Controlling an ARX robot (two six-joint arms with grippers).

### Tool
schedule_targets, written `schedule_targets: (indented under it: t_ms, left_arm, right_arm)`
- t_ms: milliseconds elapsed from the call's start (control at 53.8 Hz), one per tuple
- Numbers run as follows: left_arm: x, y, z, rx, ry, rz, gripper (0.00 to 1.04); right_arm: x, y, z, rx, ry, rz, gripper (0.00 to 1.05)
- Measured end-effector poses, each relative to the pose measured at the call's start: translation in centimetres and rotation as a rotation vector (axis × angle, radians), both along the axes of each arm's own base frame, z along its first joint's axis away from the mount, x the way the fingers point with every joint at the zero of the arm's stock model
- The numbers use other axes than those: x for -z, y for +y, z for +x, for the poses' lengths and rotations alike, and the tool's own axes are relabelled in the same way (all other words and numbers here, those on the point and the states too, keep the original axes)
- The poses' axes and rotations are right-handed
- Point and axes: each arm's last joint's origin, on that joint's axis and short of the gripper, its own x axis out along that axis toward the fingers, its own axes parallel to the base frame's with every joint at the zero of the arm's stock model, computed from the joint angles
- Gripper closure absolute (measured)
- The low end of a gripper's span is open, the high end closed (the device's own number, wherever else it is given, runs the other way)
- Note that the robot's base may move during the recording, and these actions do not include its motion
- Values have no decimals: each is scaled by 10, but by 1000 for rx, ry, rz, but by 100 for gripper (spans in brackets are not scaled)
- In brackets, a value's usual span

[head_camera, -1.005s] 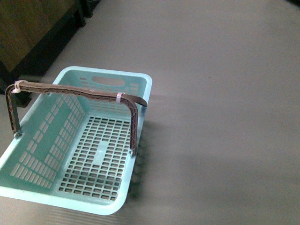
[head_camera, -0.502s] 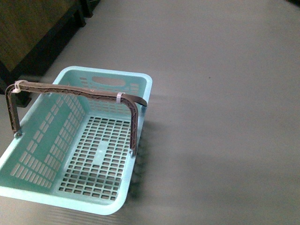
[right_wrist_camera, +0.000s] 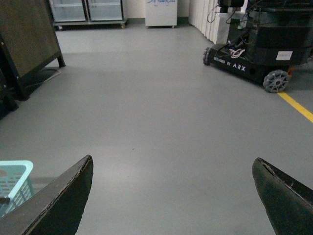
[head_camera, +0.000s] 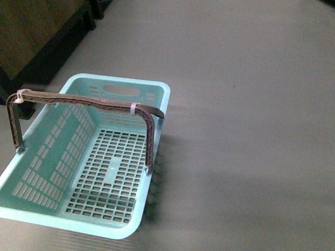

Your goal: Pick mango and avocado into basket

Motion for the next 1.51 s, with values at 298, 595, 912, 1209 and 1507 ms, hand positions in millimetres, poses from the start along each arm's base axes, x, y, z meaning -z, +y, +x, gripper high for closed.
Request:
schedule_targets:
  t_ms: [298,595,912,1209,1507]
  left_arm:
    - [42,-58,105,-117,95,-614,8]
    - [103,-81,130,-273,241,-795,8]
    - [117,-91,175,-297,221,-843,8]
    - [137,-101,205,-308,242,-827,8]
    - [136,-106,223,-308,226,-803,45]
  right_arm:
    - [0,0,0,0,0,0,9]
    - [0,0,0,0,0,0,9]
    - [0,0,0,0,0,0,9]
    - [0,0,0,0,0,0,9]
    - [0,0,0,0,0,0,9]
